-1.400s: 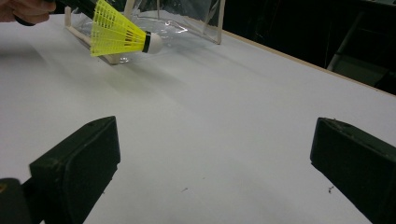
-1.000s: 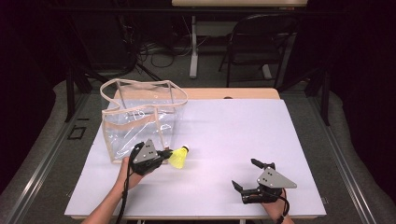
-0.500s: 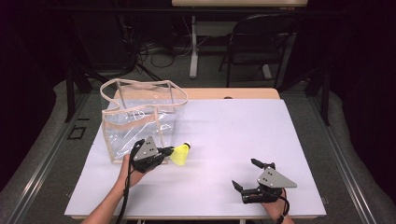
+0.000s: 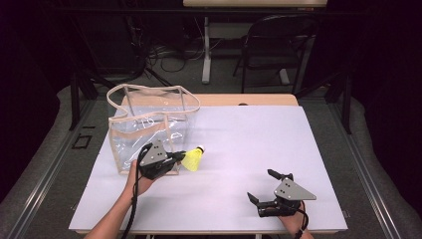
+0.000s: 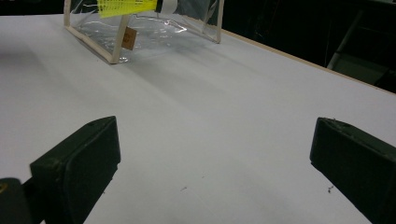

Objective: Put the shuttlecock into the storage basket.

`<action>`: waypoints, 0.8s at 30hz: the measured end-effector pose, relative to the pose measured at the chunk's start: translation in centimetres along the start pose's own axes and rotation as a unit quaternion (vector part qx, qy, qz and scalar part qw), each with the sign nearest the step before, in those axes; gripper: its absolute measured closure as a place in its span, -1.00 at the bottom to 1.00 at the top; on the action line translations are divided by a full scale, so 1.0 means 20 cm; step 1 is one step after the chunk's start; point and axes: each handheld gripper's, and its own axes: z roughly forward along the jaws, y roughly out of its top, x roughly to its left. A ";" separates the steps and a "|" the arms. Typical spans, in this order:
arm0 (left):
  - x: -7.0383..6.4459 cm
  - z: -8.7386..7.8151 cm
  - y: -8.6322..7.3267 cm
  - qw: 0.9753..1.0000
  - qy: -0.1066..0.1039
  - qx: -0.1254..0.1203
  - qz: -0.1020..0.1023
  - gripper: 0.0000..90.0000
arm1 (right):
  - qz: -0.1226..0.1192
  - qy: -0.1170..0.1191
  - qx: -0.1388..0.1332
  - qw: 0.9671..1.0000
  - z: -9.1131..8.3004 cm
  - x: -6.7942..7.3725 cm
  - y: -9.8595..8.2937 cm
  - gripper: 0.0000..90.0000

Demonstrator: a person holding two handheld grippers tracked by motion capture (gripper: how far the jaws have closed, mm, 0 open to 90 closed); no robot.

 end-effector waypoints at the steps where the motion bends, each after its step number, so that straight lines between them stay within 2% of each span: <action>1: 0.00 0.00 0.00 1.000 -0.001 -0.001 -0.003 0.98 | 0.000 0.000 0.001 1.000 0.00 0.00 0.00 -0.97; 10: 0.01 -0.01 0.03 1.000 0.006 0.002 0.004 0.98 | -0.001 0.000 0.001 1.000 0.00 0.00 0.00 -0.97; 24: 0.04 -0.05 0.09 1.000 0.015 -0.015 0.004 0.98 | 0.000 -0.001 0.003 1.000 0.00 0.00 0.00 -0.97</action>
